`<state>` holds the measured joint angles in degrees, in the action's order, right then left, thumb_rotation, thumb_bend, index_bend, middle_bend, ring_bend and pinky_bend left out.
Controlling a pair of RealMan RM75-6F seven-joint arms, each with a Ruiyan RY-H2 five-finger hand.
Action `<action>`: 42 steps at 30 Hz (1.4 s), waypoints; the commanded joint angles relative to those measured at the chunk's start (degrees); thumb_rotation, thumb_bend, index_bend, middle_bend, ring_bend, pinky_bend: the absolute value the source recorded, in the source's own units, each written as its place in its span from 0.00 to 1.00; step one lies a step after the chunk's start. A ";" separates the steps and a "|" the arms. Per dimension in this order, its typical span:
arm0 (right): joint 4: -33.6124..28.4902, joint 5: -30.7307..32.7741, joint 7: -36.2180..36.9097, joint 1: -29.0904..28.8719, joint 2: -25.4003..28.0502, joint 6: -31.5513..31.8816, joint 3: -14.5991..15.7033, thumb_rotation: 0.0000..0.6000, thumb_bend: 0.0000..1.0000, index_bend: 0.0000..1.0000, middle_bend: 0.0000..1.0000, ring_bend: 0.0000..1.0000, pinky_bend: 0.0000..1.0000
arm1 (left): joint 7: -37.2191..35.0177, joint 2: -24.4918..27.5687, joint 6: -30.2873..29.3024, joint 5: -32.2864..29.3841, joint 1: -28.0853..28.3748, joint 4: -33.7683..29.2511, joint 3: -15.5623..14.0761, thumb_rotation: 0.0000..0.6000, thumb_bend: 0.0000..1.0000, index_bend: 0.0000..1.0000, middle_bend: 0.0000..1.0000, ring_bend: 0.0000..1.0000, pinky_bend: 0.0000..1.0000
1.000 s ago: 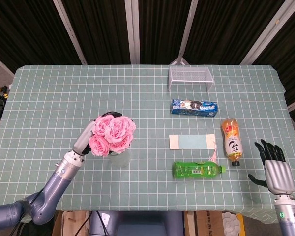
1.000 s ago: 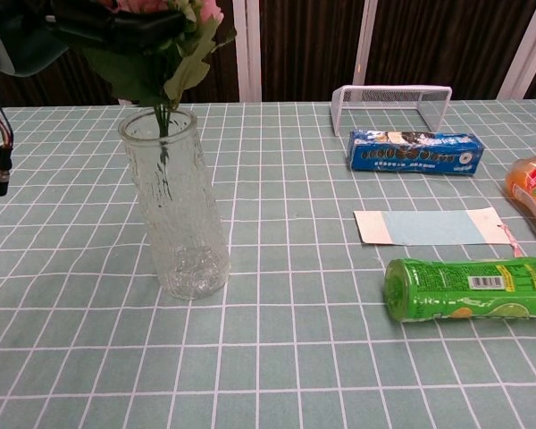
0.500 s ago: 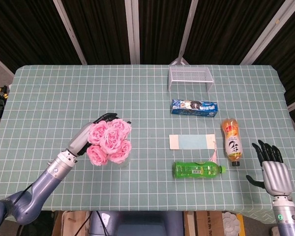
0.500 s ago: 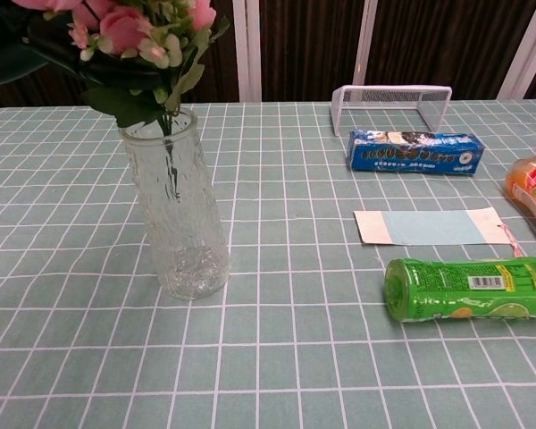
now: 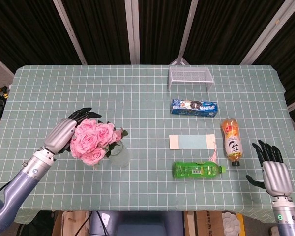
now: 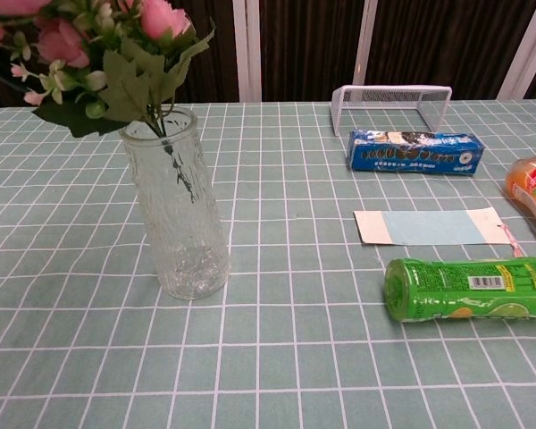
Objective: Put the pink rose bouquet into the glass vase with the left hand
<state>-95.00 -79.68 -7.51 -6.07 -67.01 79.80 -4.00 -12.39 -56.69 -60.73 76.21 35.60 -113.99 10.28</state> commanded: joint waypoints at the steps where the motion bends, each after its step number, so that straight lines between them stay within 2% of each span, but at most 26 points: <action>1: -0.10 0.02 -0.14 0.00 -0.02 -0.04 0.04 1.00 0.19 0.10 0.04 0.00 0.00 | 8.57 5.20 2.85 -4.50 -0.04 -4.34 -1.47 1.00 0.15 0.19 0.17 0.07 0.09; 6: -0.13 0.03 -0.10 -0.09 -0.15 -0.27 0.09 1.00 0.19 0.10 0.04 0.00 0.00 | 16.76 6.57 2.17 -6.00 -0.03 -6.69 -2.35 1.00 0.14 0.19 0.17 0.07 0.09; 14: -0.13 0.09 0.33 -0.12 -0.02 -0.40 0.04 1.00 0.19 0.10 0.04 0.00 0.00 | 21.07 5.94 -1.09 -4.73 -1.44 -8.23 -2.79 1.00 0.14 0.19 0.18 0.07 0.09; 18: -0.09 -0.21 0.86 -0.23 0.14 -0.62 0.14 1.00 0.19 0.10 0.04 0.00 0.00 | 31.61 5.34 -9.28 -1.07 -5.78 -7.58 -5.43 1.00 0.15 0.19 0.18 0.07 0.09; 21: 0.00 -0.60 0.72 -0.27 0.20 -0.52 0.24 1.00 0.19 0.10 0.04 0.00 0.00 | 40.88 2.92 -19.30 4.94 -12.46 -5.62 -9.51 1.00 0.16 0.20 0.18 0.07 0.09; 23: -0.05 -0.89 0.78 -0.23 0.26 -0.36 0.33 1.00 0.19 0.10 0.04 0.00 0.00 | 42.90 0.48 -24.95 9.01 -16.74 -2.94 -11.84 1.00 0.16 0.20 0.18 0.07 0.09; 26: -0.06 -1.58 0.81 -0.15 0.48 -0.04 0.55 1.00 0.19 0.10 0.04 0.00 0.00 | 38.26 -2.96 -31.81 12.89 -22.93 3.04 -14.79 1.00 0.16 0.20 0.18 0.07 0.09; 30: 0.17 -2.79 1.11 -0.22 0.87 0.19 0.86 1.00 0.19 0.10 0.04 0.00 0.00 | 28.76 -5.27 -33.60 13.09 -26.54 11.42 -16.29 1.00 0.16 0.20 0.18 0.07 0.09; 35: 1.78 -5.79 1.65 -0.38 0.76 1.66 1.18 1.00 0.19 0.10 0.04 0.00 0.00 | 20.45 -6.93 -33.12 11.79 -28.01 18.55 -15.29 1.00 0.17 0.21 0.18 0.07 0.09; 42: 3.67 -7.85 2.88 -0.05 -0.57 4.15 1.00 1.00 0.19 0.10 0.04 0.00 0.00 | 13.94 -9.12 -35.90 14.72 -28.69 24.47 -13.06 1.00 0.17 0.22 0.18 0.07 0.09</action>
<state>-91.32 -87.48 -4.70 -6.18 -67.58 83.88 -3.01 2.73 -64.95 -95.85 90.29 7.44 -90.68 -3.38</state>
